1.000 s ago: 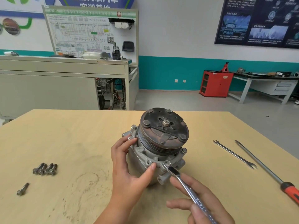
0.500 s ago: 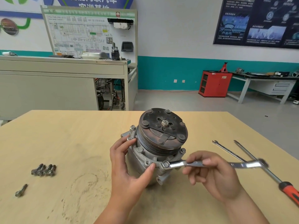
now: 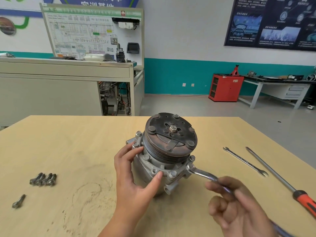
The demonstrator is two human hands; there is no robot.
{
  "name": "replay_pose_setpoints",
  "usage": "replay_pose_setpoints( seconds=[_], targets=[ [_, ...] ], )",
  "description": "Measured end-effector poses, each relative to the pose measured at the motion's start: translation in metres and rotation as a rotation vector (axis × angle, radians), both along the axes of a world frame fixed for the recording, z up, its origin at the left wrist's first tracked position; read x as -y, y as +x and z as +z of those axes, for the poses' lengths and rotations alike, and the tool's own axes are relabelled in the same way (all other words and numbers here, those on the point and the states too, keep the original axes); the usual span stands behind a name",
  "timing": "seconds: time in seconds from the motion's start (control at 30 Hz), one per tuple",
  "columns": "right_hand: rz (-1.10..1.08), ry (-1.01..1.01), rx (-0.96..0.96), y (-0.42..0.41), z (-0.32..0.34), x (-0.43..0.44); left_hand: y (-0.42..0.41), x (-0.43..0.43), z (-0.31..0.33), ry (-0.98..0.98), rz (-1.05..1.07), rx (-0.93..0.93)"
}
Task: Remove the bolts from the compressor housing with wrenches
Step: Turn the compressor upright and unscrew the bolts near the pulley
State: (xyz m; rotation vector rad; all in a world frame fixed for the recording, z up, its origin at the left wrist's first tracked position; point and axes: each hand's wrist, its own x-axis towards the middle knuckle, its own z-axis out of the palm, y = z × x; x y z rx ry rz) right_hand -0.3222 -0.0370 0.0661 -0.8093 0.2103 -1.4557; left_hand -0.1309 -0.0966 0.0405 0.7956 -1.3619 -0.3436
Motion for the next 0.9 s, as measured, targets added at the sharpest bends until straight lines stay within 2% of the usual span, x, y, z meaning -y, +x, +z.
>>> replay_pose_setpoints(
  seconds=[0.03, 0.1, 0.3, 0.43, 0.57, 0.7, 0.9],
  targets=[
    [-0.032, 0.039, -0.139, 0.003, -0.004, -0.005, 0.000, 0.000, 0.000, -0.001, 0.000, 0.000],
    [-0.320, 0.149, -0.418, 0.007, -0.009, -0.019, 0.000, 0.001, -0.001, -0.004, 0.003, 0.003],
    [-0.463, 0.012, -0.586, 0.030, -0.001, -0.037, 0.000, 0.000, 0.000, -0.005, -0.005, -0.003],
    [-0.552, -0.119, -0.782, 0.045, 0.005, -0.035, 0.001, -0.001, 0.001, -0.002, -0.006, -0.006],
    [-0.447, -0.027, -0.729, 0.032, 0.010, -0.028, 0.000, -0.001, 0.001, 0.001, 0.004, -0.005],
    [-0.246, 0.085, -0.509, 0.009, 0.009, 0.005, 0.001, -0.001, 0.002, 0.000, -0.004, -0.013],
    [0.079, 0.063, -0.505, -0.010, 0.030, 0.061, 0.001, -0.003, 0.004, 0.009, -0.011, -0.012]
  ],
)
